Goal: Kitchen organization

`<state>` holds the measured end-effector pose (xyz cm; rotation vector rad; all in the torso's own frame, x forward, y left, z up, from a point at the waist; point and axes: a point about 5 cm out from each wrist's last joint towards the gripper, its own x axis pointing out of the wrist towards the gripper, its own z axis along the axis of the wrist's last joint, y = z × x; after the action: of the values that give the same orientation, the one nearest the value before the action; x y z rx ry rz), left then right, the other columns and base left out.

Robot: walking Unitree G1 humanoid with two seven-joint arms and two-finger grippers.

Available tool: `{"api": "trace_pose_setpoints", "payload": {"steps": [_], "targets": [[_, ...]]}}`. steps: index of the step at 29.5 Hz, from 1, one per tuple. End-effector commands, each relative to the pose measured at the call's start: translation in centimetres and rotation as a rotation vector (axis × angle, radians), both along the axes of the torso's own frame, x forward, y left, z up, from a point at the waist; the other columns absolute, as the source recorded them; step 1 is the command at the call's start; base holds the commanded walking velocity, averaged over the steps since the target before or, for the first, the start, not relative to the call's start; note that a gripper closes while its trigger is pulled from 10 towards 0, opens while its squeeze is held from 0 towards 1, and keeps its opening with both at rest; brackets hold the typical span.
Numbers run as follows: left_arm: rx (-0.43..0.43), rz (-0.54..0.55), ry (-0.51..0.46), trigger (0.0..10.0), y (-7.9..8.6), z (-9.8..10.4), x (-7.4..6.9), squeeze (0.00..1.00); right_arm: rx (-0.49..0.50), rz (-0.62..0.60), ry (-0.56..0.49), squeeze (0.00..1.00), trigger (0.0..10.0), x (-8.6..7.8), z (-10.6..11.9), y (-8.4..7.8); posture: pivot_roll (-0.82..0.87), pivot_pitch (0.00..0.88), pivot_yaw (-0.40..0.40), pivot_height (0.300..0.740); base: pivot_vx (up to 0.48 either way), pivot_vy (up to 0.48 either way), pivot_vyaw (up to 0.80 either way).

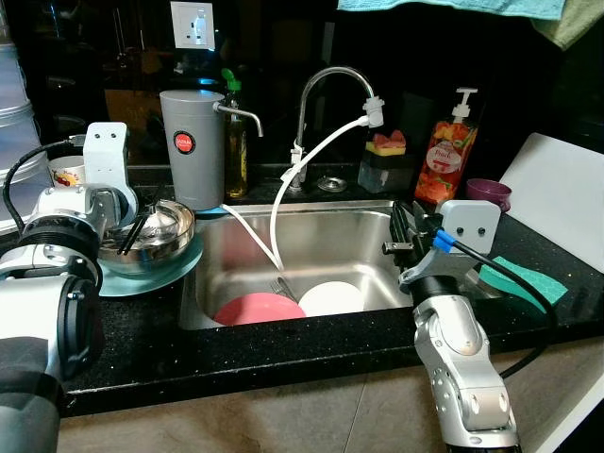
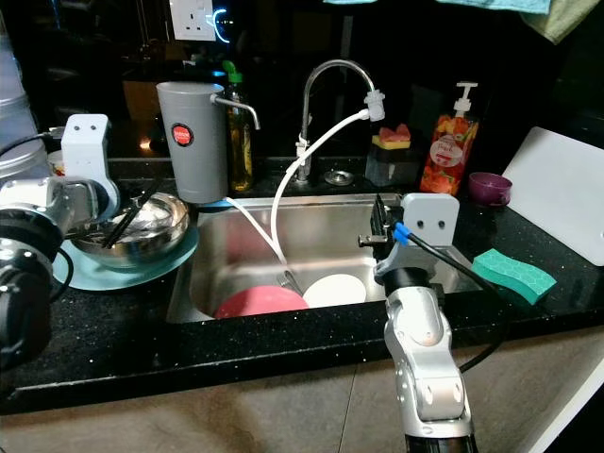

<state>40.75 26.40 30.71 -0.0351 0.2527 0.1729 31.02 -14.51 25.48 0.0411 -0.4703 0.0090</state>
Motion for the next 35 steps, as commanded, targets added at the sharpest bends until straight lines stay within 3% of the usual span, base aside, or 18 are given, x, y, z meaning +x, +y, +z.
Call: {"api": "trace_pose_setpoints", "payload": {"steps": [1,13,18,20,21,24,30,31,35], "targets": [[-0.003,0.021,0.020,10.0,0.6,-0.1,-0.3,0.00,0.000,-0.002,-0.002,0.00,10.0,0.1,0.0,0.1,0.17,0.000,-0.041,0.740,0.000,0.000,0.00],[-0.005,0.004,0.086,10.0,0.8,-2.2,-0.4,0.00,0.006,-0.006,-0.003,0.00,10.0,0.0,0.0,0.1,0.17,0.000,-0.035,0.740,0.000,0.000,0.00],[0.110,0.020,-0.001,10.0,1.0,-0.6,-0.2,0.00,0.005,-0.009,-0.003,0.00,10.0,-0.1,0.0,0.0,0.17,0.000,-0.034,0.740,0.000,0.000,0.00],[0.117,0.026,-0.012,10.0,1.0,-0.3,-0.2,0.00,0.005,-0.010,-0.003,0.00,10.0,-0.1,0.0,0.0,0.17,0.000,-0.034,0.740,0.000,0.000,0.00],[0.126,0.028,-0.019,10.0,1.0,0.0,-0.2,1.00,0.006,-0.012,-0.003,0.00,10.0,-0.1,-0.1,0.0,0.16,0.000,-0.031,0.740,0.000,0.000,0.00],[0.119,0.023,-0.034,10.0,0.8,0.6,-0.1,1.00,0.006,-0.013,-0.002,0.00,10.0,-0.1,-0.1,-0.1,0.17,0.000,-0.034,0.740,0.000,0.000,0.00],[0.017,-0.028,-0.017,10.0,-0.5,0.3,0.2,1.00,0.003,-0.005,-0.003,0.00,10.0,0.0,0.0,0.2,0.17,0.000,-0.037,0.740,0.000,0.000,0.00],[-0.008,-0.036,-0.010,10.0,-0.8,0.1,0.3,0.00,0.003,-0.005,-0.004,0.00,10.0,0.0,0.0,0.2,0.17,0.000,-0.037,0.740,0.000,0.000,0.00],[0.009,-0.063,0.007,10.0,-1.6,0.1,0.4,0.00,0.002,-0.011,-0.007,0.00,10.0,-0.2,0.0,0.1,0.14,0.000,-0.011,0.740,0.000,0.000,0.00]]}}
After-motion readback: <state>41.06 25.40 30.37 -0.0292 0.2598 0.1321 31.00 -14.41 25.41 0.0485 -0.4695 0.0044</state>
